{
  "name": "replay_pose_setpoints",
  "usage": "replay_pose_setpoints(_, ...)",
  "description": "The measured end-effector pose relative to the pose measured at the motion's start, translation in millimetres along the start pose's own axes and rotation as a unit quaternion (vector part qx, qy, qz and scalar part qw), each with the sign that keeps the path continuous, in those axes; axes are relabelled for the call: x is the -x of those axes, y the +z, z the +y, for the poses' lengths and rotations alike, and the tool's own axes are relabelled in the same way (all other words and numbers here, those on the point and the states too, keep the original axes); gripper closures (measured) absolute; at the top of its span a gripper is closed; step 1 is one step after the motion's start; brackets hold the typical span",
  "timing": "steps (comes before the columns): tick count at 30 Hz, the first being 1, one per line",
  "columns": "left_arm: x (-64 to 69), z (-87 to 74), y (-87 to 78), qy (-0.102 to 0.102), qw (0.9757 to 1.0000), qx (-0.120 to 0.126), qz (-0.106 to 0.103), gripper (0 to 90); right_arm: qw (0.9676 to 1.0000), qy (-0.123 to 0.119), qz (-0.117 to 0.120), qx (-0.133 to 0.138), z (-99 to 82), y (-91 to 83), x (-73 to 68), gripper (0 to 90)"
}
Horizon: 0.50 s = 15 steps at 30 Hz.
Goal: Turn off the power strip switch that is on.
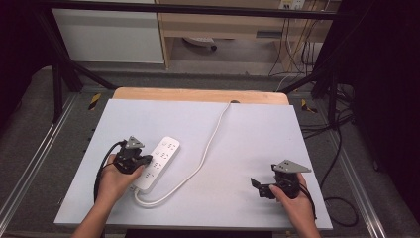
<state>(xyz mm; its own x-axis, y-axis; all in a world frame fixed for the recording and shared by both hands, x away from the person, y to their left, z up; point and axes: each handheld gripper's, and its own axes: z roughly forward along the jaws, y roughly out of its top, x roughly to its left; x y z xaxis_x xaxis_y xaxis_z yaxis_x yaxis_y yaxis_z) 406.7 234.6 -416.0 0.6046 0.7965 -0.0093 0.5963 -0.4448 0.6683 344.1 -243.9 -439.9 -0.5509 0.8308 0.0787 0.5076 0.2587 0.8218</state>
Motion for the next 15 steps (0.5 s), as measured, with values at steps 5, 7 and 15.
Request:
replay_pose_setpoints(5, 3.4, 0.1, 0.5, 0.006, 0.9999, 0.003, 0.010, 90.0, 1.0000, 0.000, 0.000, -0.001, -0.1, 0.2, 0.0, 3.2)
replay_pose_setpoints(7, 2.4, -0.6, 0.3, 0.004, 1.0000, 0.004, 0.007, 90.0, 1.0000, -0.001, 0.001, -0.002, -0.1, 0.5, 0.0, 3.2)
replay_pose_setpoints(15, 2.3, -1.4, 0.5, 0.003, 0.9999, 0.009, 0.007, 90.0, 1.0000, 0.000, 0.001, -0.002, -0.3, 0.5, 0.1, 3.2)
